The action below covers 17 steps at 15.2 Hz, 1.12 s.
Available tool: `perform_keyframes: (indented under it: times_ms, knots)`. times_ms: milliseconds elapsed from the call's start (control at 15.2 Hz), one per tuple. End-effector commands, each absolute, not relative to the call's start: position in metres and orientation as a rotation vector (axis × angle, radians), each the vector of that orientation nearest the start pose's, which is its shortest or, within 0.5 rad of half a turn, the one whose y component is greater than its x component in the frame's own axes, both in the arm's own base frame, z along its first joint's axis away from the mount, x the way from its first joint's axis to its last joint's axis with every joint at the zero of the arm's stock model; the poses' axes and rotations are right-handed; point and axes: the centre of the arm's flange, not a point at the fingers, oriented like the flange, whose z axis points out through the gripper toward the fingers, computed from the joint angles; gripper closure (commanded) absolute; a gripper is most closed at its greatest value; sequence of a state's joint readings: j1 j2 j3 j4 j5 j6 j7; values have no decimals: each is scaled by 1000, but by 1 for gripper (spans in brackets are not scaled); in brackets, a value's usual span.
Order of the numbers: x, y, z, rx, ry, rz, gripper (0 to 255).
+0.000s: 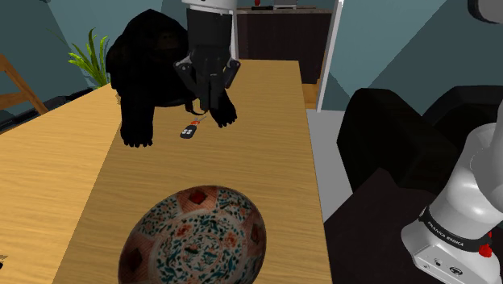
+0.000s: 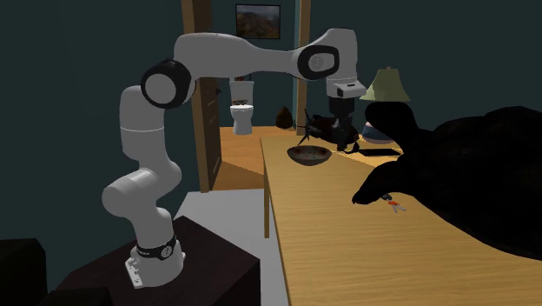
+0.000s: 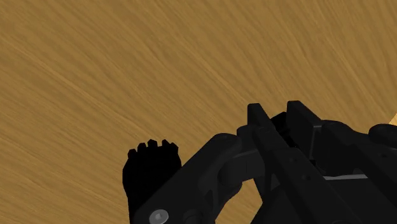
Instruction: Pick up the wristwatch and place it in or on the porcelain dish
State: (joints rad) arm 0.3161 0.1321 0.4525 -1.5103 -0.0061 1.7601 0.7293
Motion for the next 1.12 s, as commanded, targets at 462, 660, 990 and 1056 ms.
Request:
perform_keyframes:
  times_ms: [462,660,990,1056]
  knots:
    - [356,483,601,-3013,-48,-92,255]
    - [324,507,601,-3013,-48,-92,255]
    - [272,547,601,-3013,-48,-92,255]
    - [261,555,601,-3013,-48,-92,255]
